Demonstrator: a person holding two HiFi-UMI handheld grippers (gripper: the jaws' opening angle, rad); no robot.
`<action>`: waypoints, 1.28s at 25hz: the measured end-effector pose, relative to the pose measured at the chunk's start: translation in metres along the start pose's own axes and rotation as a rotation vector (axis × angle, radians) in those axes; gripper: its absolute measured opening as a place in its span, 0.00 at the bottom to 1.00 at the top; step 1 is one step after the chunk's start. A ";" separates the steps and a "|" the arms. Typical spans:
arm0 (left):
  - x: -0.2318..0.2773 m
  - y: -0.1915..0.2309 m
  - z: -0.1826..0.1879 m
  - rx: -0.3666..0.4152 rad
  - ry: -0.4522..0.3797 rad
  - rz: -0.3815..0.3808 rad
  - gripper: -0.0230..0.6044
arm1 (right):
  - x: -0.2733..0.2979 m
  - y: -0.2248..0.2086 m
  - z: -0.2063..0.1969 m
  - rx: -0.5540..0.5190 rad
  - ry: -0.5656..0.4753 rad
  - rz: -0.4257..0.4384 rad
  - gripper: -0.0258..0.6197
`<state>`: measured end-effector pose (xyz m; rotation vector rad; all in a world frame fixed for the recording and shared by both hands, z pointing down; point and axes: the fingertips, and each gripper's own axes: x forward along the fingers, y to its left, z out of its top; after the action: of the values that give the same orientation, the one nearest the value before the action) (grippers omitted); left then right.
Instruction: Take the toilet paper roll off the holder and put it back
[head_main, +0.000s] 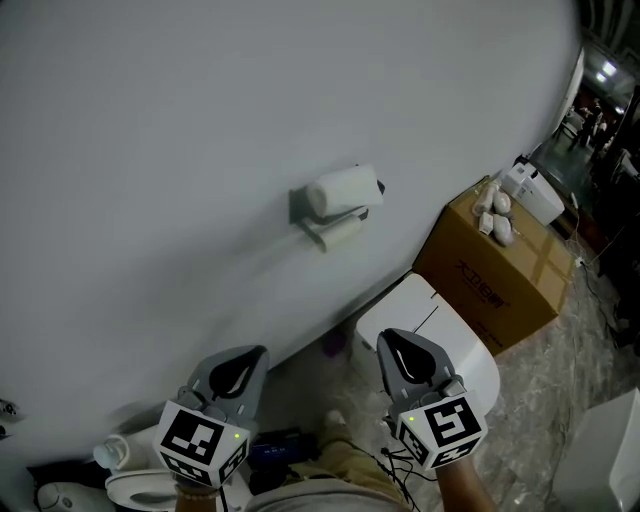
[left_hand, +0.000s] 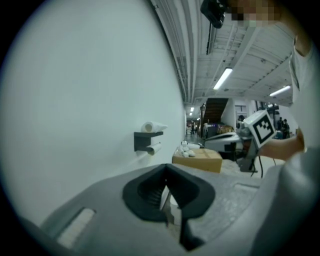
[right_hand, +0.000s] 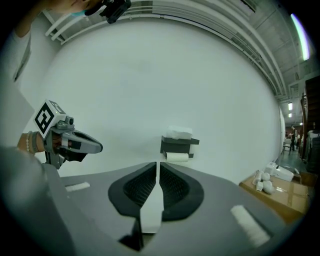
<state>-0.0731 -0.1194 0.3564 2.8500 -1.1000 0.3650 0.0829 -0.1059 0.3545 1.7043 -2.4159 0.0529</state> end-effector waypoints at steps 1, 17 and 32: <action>-0.004 -0.002 -0.005 0.000 0.010 -0.004 0.02 | -0.003 0.002 -0.003 0.002 0.006 -0.001 0.08; -0.029 -0.015 -0.026 -0.016 0.013 0.002 0.02 | -0.030 0.023 -0.035 0.018 0.071 -0.034 0.07; -0.038 -0.024 -0.022 0.002 0.005 -0.010 0.02 | -0.037 0.032 -0.018 0.011 0.021 -0.028 0.06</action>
<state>-0.0892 -0.0734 0.3695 2.8543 -1.0843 0.3727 0.0671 -0.0576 0.3686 1.7335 -2.3809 0.0800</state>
